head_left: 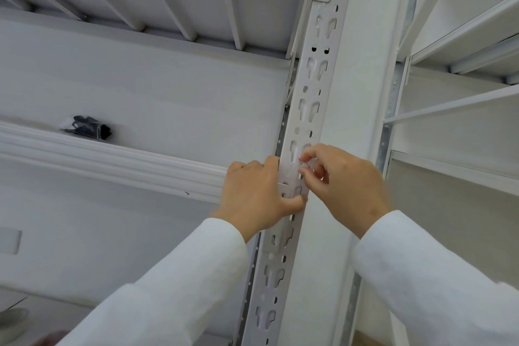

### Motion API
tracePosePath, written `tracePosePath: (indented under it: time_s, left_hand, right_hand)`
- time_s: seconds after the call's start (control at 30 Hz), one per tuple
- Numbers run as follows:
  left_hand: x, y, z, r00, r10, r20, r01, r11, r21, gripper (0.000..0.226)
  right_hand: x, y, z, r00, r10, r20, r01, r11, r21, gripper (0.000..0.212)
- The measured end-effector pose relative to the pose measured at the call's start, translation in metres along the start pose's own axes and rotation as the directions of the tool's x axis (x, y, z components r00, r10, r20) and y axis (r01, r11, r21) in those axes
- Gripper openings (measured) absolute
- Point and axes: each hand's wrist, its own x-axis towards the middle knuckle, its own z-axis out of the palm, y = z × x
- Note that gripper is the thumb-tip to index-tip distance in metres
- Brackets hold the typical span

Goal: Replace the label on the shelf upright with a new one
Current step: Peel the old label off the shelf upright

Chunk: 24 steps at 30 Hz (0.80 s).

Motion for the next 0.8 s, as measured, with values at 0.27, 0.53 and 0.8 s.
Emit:
tracePosePath:
  time_s: [0.27,0.53,0.8]
  left_hand:
    - [0.001,-0.001,0.0,1.0,0.01,0.007,-0.01,1.0,-0.004,0.045]
    - [0.001,-0.001,-0.001,1.0,0.009,0.007,-0.009,1.0,0.018,0.046]
    - [0.0,-0.001,0.001,1.0,0.006,0.006,-0.006,1.0,0.024,0.047]
  right_hand:
    - [0.018,-0.005,-0.01,0.987,0.044,0.156,-0.028,0.994,-0.105,0.017]
    - [0.012,-0.002,0.0,0.988,-0.039,0.147,0.073,0.969,-0.235,0.025]
    - [-0.007,0.019,0.009,0.966,-0.207,-0.154,0.193,0.976,-0.1,0.027]
